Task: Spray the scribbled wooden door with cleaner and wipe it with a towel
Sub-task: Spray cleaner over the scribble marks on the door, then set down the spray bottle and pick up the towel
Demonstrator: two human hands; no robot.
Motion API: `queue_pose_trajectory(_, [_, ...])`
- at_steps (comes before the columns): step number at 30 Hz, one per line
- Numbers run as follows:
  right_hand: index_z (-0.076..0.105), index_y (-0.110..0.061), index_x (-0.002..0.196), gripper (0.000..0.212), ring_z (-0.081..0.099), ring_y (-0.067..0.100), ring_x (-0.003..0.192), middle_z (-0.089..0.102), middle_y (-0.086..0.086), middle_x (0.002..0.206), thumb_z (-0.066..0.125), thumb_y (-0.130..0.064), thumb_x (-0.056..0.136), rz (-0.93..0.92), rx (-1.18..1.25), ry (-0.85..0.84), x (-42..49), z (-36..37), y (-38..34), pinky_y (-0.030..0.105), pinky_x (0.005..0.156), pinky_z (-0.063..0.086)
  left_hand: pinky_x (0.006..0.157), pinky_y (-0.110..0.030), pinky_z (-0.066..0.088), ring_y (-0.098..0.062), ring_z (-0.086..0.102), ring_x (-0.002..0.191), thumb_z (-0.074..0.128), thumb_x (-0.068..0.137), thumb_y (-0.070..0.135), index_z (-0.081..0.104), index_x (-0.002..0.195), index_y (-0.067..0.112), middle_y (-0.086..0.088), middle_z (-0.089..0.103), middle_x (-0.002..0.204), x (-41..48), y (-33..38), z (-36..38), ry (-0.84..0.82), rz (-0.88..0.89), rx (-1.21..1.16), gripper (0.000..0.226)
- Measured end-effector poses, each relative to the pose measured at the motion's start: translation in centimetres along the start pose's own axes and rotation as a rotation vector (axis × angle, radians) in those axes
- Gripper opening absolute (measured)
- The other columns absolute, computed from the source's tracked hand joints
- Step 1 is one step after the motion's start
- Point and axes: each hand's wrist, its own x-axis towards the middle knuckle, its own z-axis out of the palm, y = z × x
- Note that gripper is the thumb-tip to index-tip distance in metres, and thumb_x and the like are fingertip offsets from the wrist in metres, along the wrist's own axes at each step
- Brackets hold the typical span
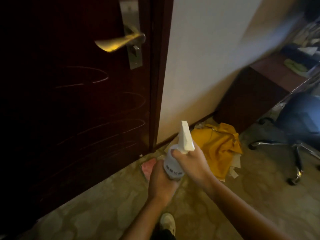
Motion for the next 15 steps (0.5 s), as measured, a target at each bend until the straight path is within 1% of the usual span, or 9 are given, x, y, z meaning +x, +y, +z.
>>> queue_pose_trajectory(1, [0.043, -0.039, 0.096, 0.033, 0.057, 0.006, 0.083, 0.054, -0.011, 0.090, 0.063, -0.015, 0.084, 0.004, -0.003, -0.008, 1.2, 0.7, 1.5, 0.016, 0.064, 0.046, 0.080, -0.024, 0.054, 0.000, 0.058, 0.097, 0.071, 0.071, 0.007, 0.051, 0.109, 0.030, 0.011, 0.060, 0.105, 1.7, -2.0, -0.1, -0.007, 0.024, 0.028, 0.049])
queue_pose_trajectory(3, [0.040, -0.043, 0.090, 0.040, 0.058, 0.002, 0.086, 0.054, -0.013, 0.089, 0.063, -0.010, 0.084, 0.017, -0.042, 0.005, 4.0, 2.1, 4.8, 0.014, 0.063, 0.046, 0.084, -0.017, 0.047, -0.003, 0.054, 0.106, 0.069, 0.076, 0.007, 0.049, 0.110, 0.034, 0.013, 0.057, 0.113, 5.3, -6.1, -0.9, -0.039, 0.041, 0.067, 0.047])
queue_pose_trajectory(6, [0.039, -0.038, 0.095, 0.042, 0.052, -0.021, 0.077, 0.049, -0.020, 0.083, 0.063, -0.006, 0.084, 0.010, -0.132, 0.046, 9.6, 4.2, 12.3, 0.002, 0.058, 0.042, 0.083, -0.027, 0.044, -0.025, 0.057, 0.100, 0.067, 0.074, -0.003, 0.051, 0.086, 0.029, 0.003, 0.059, 0.094, 11.5, -14.1, -2.9, 0.017, -0.048, 0.041, 0.037])
queue_pose_trajectory(7, [0.040, -0.034, 0.100, 0.039, 0.052, -0.020, 0.076, 0.048, -0.021, 0.083, 0.064, -0.007, 0.083, 0.003, -0.166, 0.077, 11.5, 5.0, 14.9, 0.001, 0.059, 0.041, 0.082, -0.029, 0.044, -0.027, 0.057, 0.097, 0.067, 0.074, -0.002, 0.051, 0.082, 0.028, 0.004, 0.058, 0.090, 13.4, -16.6, -3.7, 0.034, -0.052, 0.055, 0.035])
queue_pose_trajectory(8, [0.043, -0.031, 0.104, 0.037, 0.053, -0.013, 0.075, 0.048, -0.021, 0.083, 0.064, -0.009, 0.083, -0.003, -0.197, 0.095, 13.2, 5.9, 17.7, 0.003, 0.058, 0.041, 0.079, -0.026, 0.044, -0.025, 0.057, 0.095, 0.065, 0.077, -0.002, 0.052, 0.082, 0.029, 0.006, 0.057, 0.089, 15.3, -18.8, -4.5, 0.032, -0.054, 0.082, 0.033])
queue_pose_trajectory(10, [0.048, -0.022, 0.116, 0.040, 0.051, -0.005, 0.078, 0.047, -0.022, 0.086, 0.065, -0.013, 0.081, -0.009, -0.254, 0.103, 15.9, 7.8, 23.4, 0.007, 0.060, 0.039, 0.071, -0.016, 0.040, -0.013, 0.058, 0.090, 0.059, 0.085, 0.002, 0.055, 0.084, 0.028, 0.009, 0.059, 0.090, 19.2, -23.2, -5.1, 0.004, -0.070, 0.095, 0.026])
queue_pose_trajectory(12, [0.048, -0.016, 0.122, 0.045, 0.050, -0.005, 0.081, 0.047, -0.022, 0.088, 0.066, -0.016, 0.080, -0.030, -0.265, 0.116, 18.2, 9.6, 28.7, 0.010, 0.063, 0.039, 0.067, -0.014, 0.038, -0.007, 0.058, 0.085, 0.058, 0.086, 0.004, 0.057, 0.083, 0.026, 0.007, 0.062, 0.088, 23.5, -27.1, -4.6, 0.007, -0.041, 0.099, 0.022])
queue_pose_trajectory(13, [0.050, -0.019, 0.117, 0.041, 0.050, -0.006, 0.080, 0.048, -0.021, 0.086, 0.067, -0.016, 0.079, -0.042, -0.259, 0.117, 19.2, 10.4, 31.2, 0.010, 0.063, 0.040, 0.066, -0.015, 0.039, -0.008, 0.058, 0.083, 0.058, 0.086, 0.003, 0.057, 0.081, 0.026, 0.006, 0.062, 0.086, 25.6, -29.3, -3.9, 0.006, -0.036, 0.127, 0.023])
queue_pose_trajectory(15, [0.050, -0.034, 0.094, 0.030, 0.051, -0.007, 0.074, 0.049, -0.019, 0.081, 0.067, -0.016, 0.078, -0.062, -0.259, 0.115, 21.4, 11.9, 36.3, 0.010, 0.059, 0.040, 0.068, -0.018, 0.040, -0.013, 0.059, 0.081, 0.059, 0.083, -0.001, 0.057, 0.078, 0.026, 0.005, 0.063, 0.083, 29.5, -33.8, -2.2, -0.023, -0.035, 0.172, 0.028])
